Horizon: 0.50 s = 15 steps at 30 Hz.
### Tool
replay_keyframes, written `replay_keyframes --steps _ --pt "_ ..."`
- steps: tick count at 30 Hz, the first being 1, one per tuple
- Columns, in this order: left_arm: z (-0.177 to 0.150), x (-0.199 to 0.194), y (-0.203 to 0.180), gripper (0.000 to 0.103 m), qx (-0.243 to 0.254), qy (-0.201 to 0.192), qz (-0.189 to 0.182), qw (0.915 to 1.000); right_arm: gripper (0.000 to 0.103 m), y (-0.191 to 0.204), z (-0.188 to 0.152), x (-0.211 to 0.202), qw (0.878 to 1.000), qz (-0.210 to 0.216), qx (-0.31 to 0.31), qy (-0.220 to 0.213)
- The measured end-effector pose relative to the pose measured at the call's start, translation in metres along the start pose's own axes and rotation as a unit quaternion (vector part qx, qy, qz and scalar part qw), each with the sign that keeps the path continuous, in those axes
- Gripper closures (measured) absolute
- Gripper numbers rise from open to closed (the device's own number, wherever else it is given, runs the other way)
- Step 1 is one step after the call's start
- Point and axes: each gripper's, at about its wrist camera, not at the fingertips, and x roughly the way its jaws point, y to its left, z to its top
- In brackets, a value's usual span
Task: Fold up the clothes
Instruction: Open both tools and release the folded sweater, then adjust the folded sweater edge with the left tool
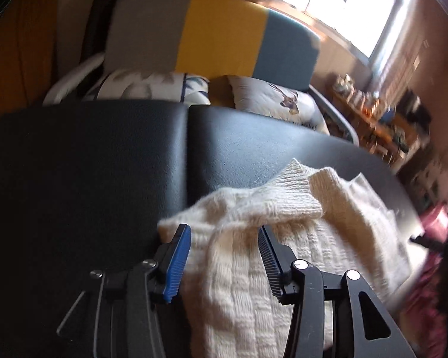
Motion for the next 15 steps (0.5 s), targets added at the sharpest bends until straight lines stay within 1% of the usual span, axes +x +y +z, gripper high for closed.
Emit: replay_keyframes --steps 2,5,6,7,9,10,12,14,15 --pt "0.008 0.009 -0.011 0.055 0.044 0.001 0.022 0.9988 0.015 0.004 0.008 0.002 0.999 -0.02 -0.034 0.006" --pt "0.017 0.028 -0.021 0.055 0.084 0.011 0.037 0.9958 0.023 0.016 0.019 0.021 0.995 -0.028 -0.085 0.032" --pt "0.017 0.032 -0.022 0.055 0.095 0.016 0.038 0.9946 0.027 0.021 0.022 0.03 0.994 -0.029 -0.098 0.048" --pt "0.016 0.034 -0.022 0.054 0.106 0.019 0.036 0.9935 0.028 0.025 0.025 0.042 0.991 -0.036 -0.108 0.064" --pt "0.013 0.037 -0.024 0.054 0.126 0.026 0.031 0.9912 0.028 0.03 0.027 0.064 0.985 -0.073 -0.127 0.086" --pt "0.012 0.04 -0.024 0.054 0.131 0.03 0.027 0.9905 0.028 0.031 0.028 0.071 0.983 -0.078 -0.134 0.094" --pt "0.011 0.045 -0.025 0.052 0.142 0.038 0.018 0.989 0.028 0.03 0.028 0.081 0.984 -0.062 -0.132 0.105" --pt "0.009 0.052 -0.026 0.052 0.151 0.048 0.014 0.9873 0.029 0.029 0.028 0.083 0.983 -0.052 -0.137 0.106" --pt "0.008 0.056 -0.027 0.052 0.151 0.058 0.021 0.9866 0.037 0.029 0.027 0.081 0.984 -0.05 -0.136 0.104"
